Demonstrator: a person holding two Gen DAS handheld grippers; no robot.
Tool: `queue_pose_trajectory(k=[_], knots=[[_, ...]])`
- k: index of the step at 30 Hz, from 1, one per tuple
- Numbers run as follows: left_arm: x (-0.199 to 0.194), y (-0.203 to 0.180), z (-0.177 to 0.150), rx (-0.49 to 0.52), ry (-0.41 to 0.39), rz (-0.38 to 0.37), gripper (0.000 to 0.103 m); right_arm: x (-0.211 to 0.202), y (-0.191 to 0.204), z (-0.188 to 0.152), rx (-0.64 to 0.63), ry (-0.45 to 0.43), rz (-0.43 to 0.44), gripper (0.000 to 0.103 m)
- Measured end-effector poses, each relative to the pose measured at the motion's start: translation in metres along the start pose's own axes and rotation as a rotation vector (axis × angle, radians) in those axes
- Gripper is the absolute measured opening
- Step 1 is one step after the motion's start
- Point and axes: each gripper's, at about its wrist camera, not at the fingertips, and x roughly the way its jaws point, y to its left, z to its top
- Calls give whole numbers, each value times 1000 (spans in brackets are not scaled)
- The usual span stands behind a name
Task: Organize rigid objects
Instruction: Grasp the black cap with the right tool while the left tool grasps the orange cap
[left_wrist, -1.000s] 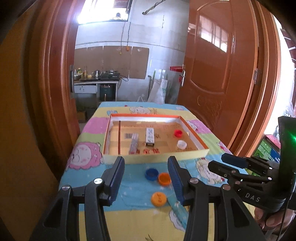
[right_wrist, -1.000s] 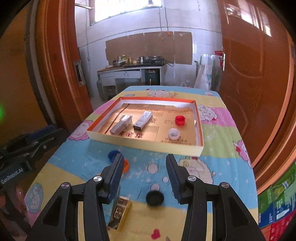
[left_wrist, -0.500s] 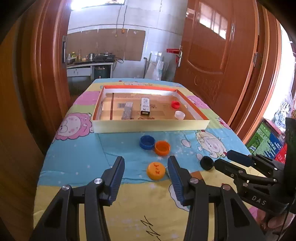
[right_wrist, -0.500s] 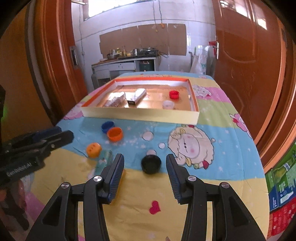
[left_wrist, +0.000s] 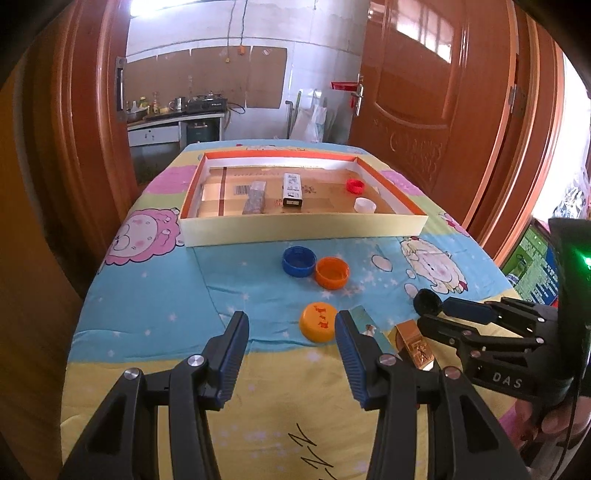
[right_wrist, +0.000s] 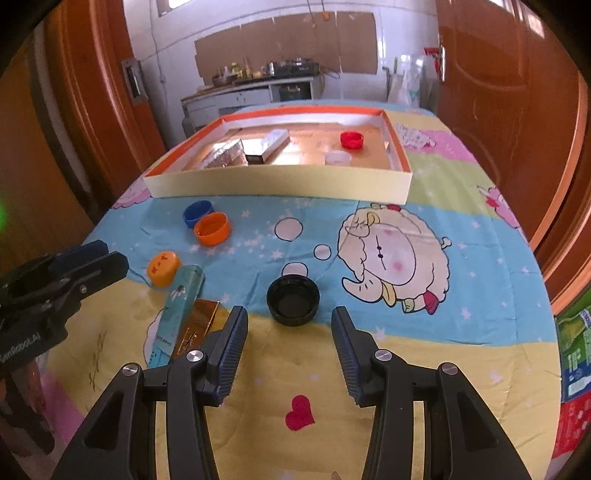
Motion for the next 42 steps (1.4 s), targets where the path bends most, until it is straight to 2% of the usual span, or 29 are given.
queue_pose_trajectory(k=[4,5,6,12,14,19,21,23,24,32,42], knots=[[5,-1,-1,20,21,-4,48,5,3,5,-10,15,-16,47],[7,-2,-1,24,26,-3,48,6,4,5,-17,20,-32,35],[8,-3,-2,30,32,-1,48,7,5,6,-25,21,-51,29],[22,-10,-4,82,84,-1,48,8,3,8,-23,17,-34,29],[32,-13,-2,86,132,-15,48,8,1,8,-11,16,-21,30],[43,-20,5,117,154,44,48,7,2,7,-14,16,-17,30],[47,-22,7,125,153,54,48,7,0,7,-7,15,-8,30],[49,-24,9,127,150,31,34,7,-2,7,2,14,4,30],[50,-25,10,126,148,25,31,7,-3,7,5,14,10,30],[45,-19,12,99,130,-17,30,6,-3,6,3,13,21,30],[27,-20,11,100,84,1,30,-1,-2,4,-7,-5,7,30]])
